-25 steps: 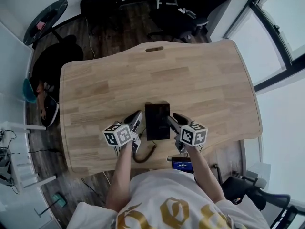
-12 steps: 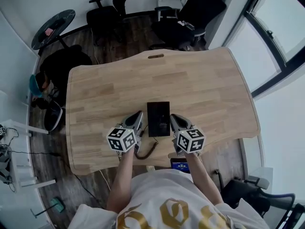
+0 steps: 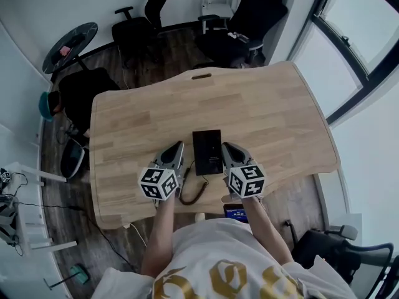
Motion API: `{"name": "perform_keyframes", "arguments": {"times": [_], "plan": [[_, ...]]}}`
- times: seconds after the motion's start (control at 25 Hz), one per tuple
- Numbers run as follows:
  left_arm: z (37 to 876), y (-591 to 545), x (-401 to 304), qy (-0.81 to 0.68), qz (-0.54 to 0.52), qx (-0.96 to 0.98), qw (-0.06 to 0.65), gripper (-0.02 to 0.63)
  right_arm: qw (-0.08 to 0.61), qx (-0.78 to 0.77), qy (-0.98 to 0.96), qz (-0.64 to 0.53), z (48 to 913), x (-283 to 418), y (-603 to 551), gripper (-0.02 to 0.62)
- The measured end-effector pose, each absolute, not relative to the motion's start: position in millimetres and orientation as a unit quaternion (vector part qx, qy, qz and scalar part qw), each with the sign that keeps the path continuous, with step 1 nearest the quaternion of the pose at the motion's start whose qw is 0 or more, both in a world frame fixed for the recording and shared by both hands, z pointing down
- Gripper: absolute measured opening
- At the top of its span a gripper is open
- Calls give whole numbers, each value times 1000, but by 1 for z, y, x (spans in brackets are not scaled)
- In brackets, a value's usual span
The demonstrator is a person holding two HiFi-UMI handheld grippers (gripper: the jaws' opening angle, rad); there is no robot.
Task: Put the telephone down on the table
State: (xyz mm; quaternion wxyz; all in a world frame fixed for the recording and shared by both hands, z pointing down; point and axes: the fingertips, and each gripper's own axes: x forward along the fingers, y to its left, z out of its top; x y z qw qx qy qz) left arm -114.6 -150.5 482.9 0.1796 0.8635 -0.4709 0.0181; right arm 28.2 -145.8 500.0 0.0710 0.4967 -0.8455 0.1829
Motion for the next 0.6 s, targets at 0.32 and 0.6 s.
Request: {"name": "perform_keyframes", "arguments": {"times": [0.32,0.6], "plan": [[467,-149,-114,-474,8,866,158,9,72,494,-850,170,488,22,-142,12],[468,-153,-111,-473,5,866,160,9,48,485,-853,184,481,26,-147,12]]}}
